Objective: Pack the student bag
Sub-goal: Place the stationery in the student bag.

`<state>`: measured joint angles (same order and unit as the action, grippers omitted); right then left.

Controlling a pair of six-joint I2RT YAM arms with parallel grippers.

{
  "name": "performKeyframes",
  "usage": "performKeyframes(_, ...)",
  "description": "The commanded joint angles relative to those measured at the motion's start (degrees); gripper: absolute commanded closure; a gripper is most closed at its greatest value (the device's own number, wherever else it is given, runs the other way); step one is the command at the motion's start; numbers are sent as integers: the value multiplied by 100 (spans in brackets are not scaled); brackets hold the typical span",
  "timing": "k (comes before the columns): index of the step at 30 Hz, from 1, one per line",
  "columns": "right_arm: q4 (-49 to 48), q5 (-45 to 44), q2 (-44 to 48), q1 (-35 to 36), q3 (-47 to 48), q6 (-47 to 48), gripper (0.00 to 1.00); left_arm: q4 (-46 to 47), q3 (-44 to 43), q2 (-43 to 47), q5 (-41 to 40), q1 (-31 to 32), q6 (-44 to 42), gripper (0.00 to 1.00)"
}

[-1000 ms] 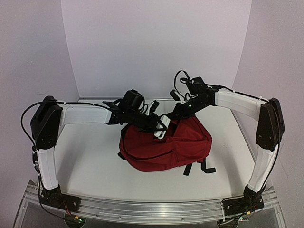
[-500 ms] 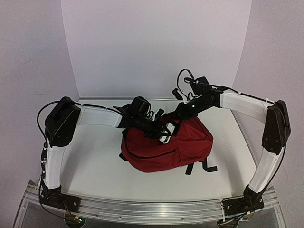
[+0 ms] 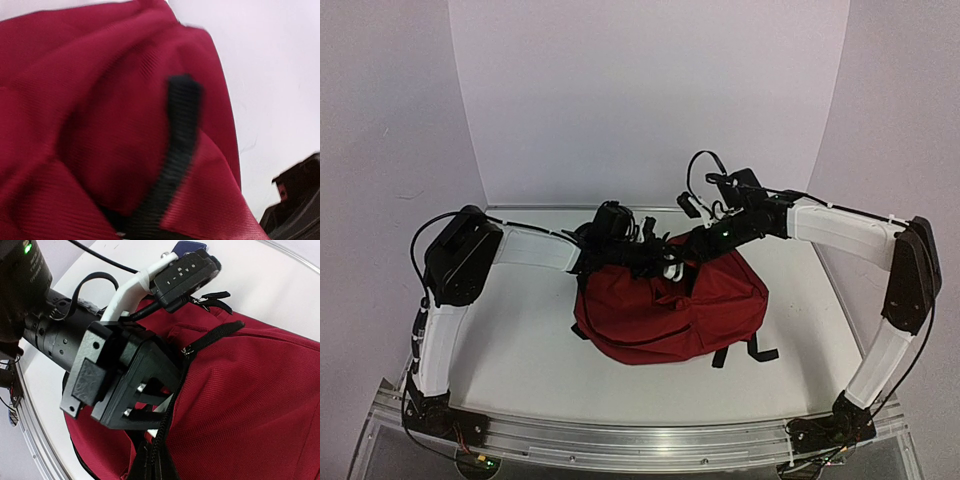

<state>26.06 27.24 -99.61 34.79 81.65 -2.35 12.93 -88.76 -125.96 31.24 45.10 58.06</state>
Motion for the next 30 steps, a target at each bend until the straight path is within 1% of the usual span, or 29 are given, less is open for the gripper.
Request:
performKeyframes(1,-276,359,211,69,243,-235,100,1404,-24,-155,-953,17,717,82)
performKeyframes(3,-277,342,128,3,320,-320,100,1601,50,-210,-1197,60,833,75)
performKeyframes(6,-269,441,51,-127,426,-368,100,1338,1,-249,-1354,87,752,67)
performKeyframes(10,-249,238,79,-156,477,-325,100,644,80,-95,-1256,101,548,46)
performKeyframes(12,-239,221,52,-162,458,-340,100,478,204,33,-1237,115,464,38)
performKeyframes(13,-235,226,33,-164,452,-349,100,381,292,131,-1266,131,422,26)
performKeyframes(14,-231,235,14,-165,446,-357,100,258,346,212,-1328,159,374,19)
performKeyframes(15,-228,244,-4,-166,441,-364,100,139,371,271,-1397,188,324,17)
performKeyframes(17,-222,250,-22,-174,441,-373,100,-218,376,363,-1546,247,272,19)
performKeyframes(19,-205,261,-14,-190,450,-380,100,-472,410,415,-1648,295,295,22)
performKeyframes(23,-167,294,1,-208,491,-378,100,-400,628,468,-1652,366,365,43)
performKeyframes(27,-135,324,31,-214,478,-362,100,-186,696,405,-1515,440,353,58)
performKeyframes(29,-128,343,38,-218,456,-355,100,-79,621,299,-1416,456,338,68)
performKeyframes(30,-128,369,37,-218,450,-356,100,-41,540,248,-1369,456,328,71)
